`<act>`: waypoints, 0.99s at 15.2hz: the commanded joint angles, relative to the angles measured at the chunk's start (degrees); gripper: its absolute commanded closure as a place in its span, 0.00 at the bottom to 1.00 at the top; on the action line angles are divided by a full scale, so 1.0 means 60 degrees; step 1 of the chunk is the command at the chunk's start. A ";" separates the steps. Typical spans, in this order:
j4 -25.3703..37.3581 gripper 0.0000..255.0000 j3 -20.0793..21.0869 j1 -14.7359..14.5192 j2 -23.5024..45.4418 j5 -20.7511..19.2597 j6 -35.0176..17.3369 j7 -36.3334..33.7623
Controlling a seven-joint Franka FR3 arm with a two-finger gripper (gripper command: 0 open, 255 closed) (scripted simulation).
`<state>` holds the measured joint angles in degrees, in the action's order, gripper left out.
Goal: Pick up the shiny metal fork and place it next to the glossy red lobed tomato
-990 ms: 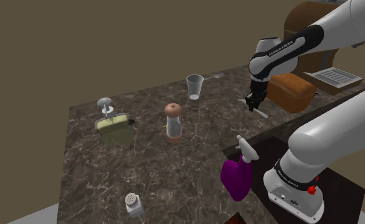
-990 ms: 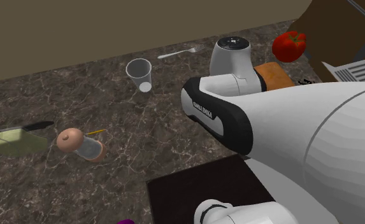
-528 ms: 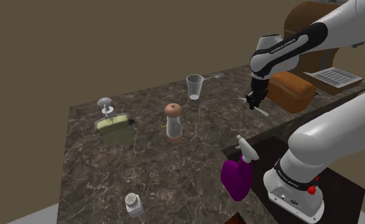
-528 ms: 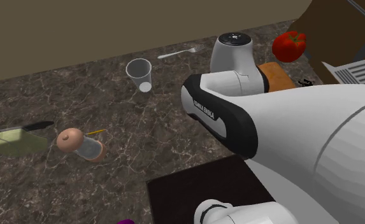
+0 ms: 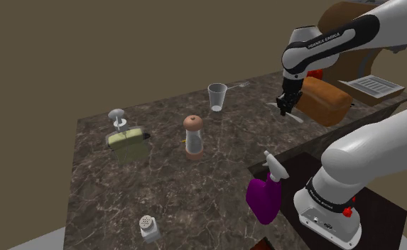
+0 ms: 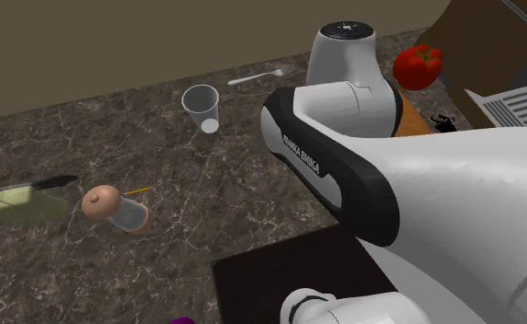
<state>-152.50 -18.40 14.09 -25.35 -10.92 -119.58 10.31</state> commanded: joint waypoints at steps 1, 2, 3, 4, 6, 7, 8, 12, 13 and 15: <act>0.0148 1.00 0.0032 0.0021 -0.0185 -0.0005 0.0335 0.0014; 0.0225 1.00 0.0055 0.0022 -0.0264 0.0002 0.0490 0.0012; 0.0304 1.00 0.0077 0.0023 -0.0339 0.0009 0.0644 0.0010; 0.0385 1.00 0.0100 0.0024 -0.0411 0.0017 0.0796 0.0009; 0.0554 1.00 0.0144 0.0023 -0.0544 0.0034 0.1097 0.0007; 0.0641 1.00 0.0165 0.0023 -0.0606 0.0043 0.1246 0.0007; 0.0730 1.00 0.0187 0.0021 -0.0665 0.0053 0.1394 0.0007; 0.1105 1.00 0.0270 0.0014 -0.0871 0.0094 0.1973 0.0010; 0.1203 1.00 0.0290 0.0012 -0.0914 0.0105 0.2115 0.0012; 0.1405 1.00 0.0329 0.0006 -0.0994 0.0128 0.2395 0.0016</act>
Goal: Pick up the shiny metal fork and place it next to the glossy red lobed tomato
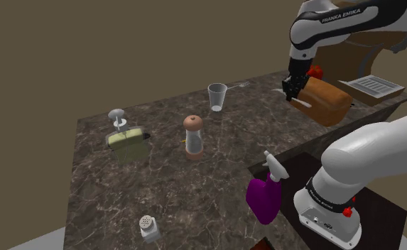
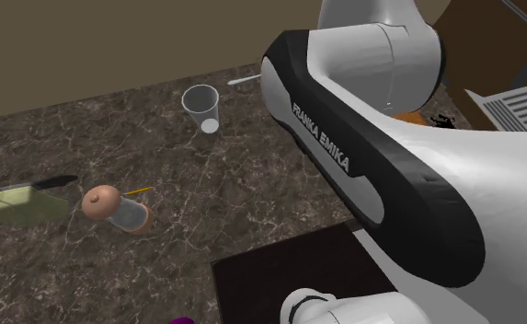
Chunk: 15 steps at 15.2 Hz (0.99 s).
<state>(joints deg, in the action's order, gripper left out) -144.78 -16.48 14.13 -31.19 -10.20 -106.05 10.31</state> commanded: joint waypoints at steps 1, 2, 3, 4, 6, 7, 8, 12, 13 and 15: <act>0.0221 1.00 0.0028 -0.0004 -0.0056 0.0020 0.0280 0.0017; 0.0326 1.00 0.0047 -0.0007 -0.0088 0.0032 0.0417 0.0019; 0.0433 1.00 0.0066 -0.0010 -0.0118 0.0043 0.0554 0.0022; 0.0542 1.00 0.0084 -0.0014 -0.0146 0.0055 0.0690 0.0025; 0.0765 1.00 0.0120 -0.0022 -0.0193 0.0078 0.0960 0.0031; 0.0878 1.00 0.0137 -0.0026 -0.0212 0.0090 0.1093 0.0035; 0.0994 1.00 0.0154 -0.0030 -0.0229 0.0102 0.1226 0.0038; 0.1765 1.00 -0.0098 -0.0048 0.0491 0.0111 0.1252 0.0354; 0.2077 1.00 -0.0234 -0.0056 0.0862 0.0126 0.1181 0.0514; 0.2730 1.00 -0.0497 -0.0071 0.1609 0.0196 0.1071 0.0846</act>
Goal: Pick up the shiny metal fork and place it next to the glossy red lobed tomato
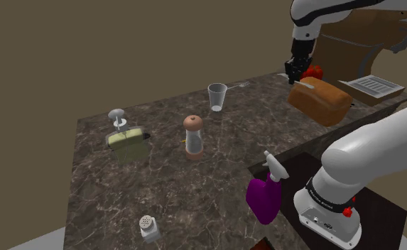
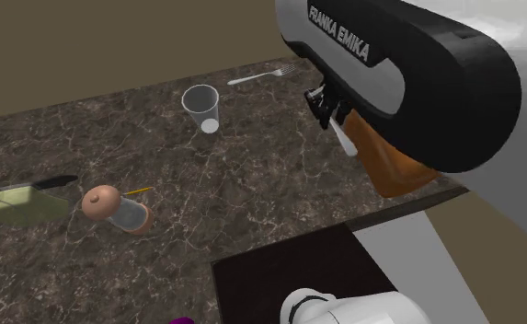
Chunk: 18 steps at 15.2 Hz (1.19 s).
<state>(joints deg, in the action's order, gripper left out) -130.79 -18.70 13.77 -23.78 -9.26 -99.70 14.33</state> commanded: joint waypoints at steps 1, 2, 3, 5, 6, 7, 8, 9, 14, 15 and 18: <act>0.0740 1.00 -0.0254 -0.0016 0.0751 0.0093 -0.0026 0.0348; 0.1092 1.00 -0.0379 -0.0019 0.1130 0.0161 -0.0055 0.0524; 0.1455 1.00 -0.0500 -0.0018 0.1512 0.0242 -0.0073 0.0704; 0.2214 1.00 -0.0727 0.0004 0.2288 0.0445 -0.0075 0.1077; 0.2613 1.00 -0.0833 0.0025 0.2683 0.0565 -0.0058 0.1268; 0.3025 1.00 -0.0933 0.0056 0.3083 0.0698 -0.0028 0.1461; 0.3452 1.00 -0.1025 0.0098 0.3488 0.0841 0.0015 0.1656; 0.3894 1.00 -0.1109 0.0154 0.3899 0.0995 0.0074 0.1851; 0.6399 1.00 -0.1377 0.0659 0.6054 0.1874 0.0609 0.2778; 0.6977 1.00 -0.1396 0.0814 0.6509 0.2062 0.0772 0.2942; 0.8948 1.00 -0.1385 0.1391 0.7952 0.2630 0.1406 0.3362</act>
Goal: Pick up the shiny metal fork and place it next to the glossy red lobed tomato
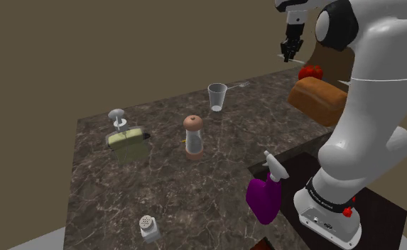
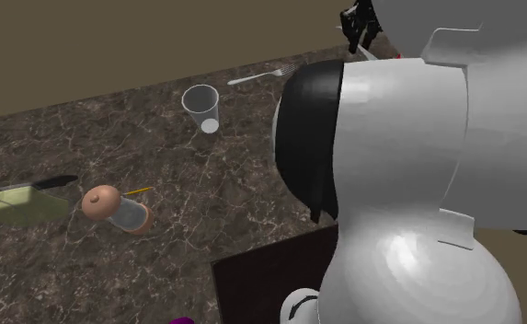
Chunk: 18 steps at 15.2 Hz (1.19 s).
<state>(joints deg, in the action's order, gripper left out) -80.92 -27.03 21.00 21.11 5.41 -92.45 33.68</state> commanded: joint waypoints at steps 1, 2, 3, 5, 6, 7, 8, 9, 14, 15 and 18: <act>0.1404 1.00 0.0031 0.0425 0.0992 0.0375 0.0468 0.0246; 0.2694 1.00 0.0082 0.0820 0.1828 0.0665 0.0948 0.0376; 0.2521 1.00 0.0111 0.0808 0.1798 0.0642 0.0802 0.0367; 0.2189 1.00 0.0120 0.0758 0.1754 0.0625 0.0517 0.0363; 0.2033 1.00 0.0122 0.0733 0.1738 0.0621 0.0378 0.0363; 0.1882 1.00 0.0124 0.0710 0.1726 0.0619 0.0242 0.0362; 0.1737 1.00 0.0126 0.0689 0.1717 0.0617 0.0108 0.0362; 0.1597 1.00 0.0129 0.0670 0.1712 0.0617 -0.0024 0.0363; 0.0968 1.00 0.0149 0.0593 0.1728 0.0634 -0.0657 0.0369; 0.0855 1.00 0.0155 0.0581 0.1740 0.0641 -0.0779 0.0371; 0.0539 1.00 0.0173 0.0553 0.1789 0.0666 -0.1136 0.0379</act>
<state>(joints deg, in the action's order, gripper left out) -76.97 -26.02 24.36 31.75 9.35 -98.44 35.91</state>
